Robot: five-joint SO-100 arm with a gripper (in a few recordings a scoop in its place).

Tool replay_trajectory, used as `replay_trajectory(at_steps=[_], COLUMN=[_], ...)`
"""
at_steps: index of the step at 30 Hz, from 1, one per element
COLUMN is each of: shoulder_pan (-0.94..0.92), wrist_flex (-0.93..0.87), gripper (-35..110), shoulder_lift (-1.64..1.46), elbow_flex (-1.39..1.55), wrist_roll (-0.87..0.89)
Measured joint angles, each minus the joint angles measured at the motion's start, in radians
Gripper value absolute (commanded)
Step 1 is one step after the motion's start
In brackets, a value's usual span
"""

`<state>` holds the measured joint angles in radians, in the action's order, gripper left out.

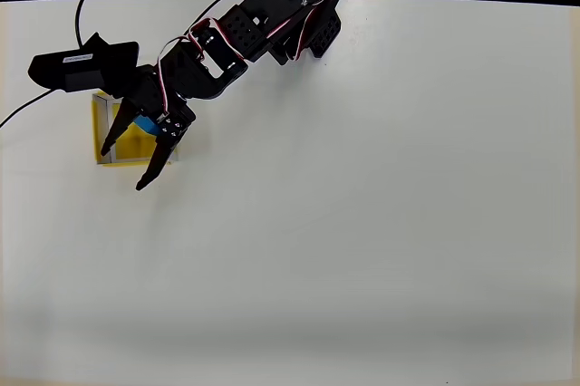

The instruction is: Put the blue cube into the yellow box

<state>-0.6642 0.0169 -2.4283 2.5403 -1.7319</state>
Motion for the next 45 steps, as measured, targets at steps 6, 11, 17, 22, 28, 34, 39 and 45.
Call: replay_trajectory(at_steps=[6,11,17,22,28,34,39,45], shoulder_pan=[0.218,0.396,0.509,0.583,0.649,0.66,0.649,0.64], wrist_flex=[0.029,-0.115,-0.476,-0.779,-1.069,-1.206,-1.336,-1.359], gripper=[6,0,0,0,0,0,0,0], shoulder_lift=[-0.169,-0.348,-0.584,-0.742,-0.856,-0.89,-0.89,-0.89], elbow_flex=[0.146,0.213,0.318,0.405,0.463,0.561,0.575,0.577], wrist_roll=[0.029,0.063,0.057,0.057,0.087,0.104,0.095,0.106])
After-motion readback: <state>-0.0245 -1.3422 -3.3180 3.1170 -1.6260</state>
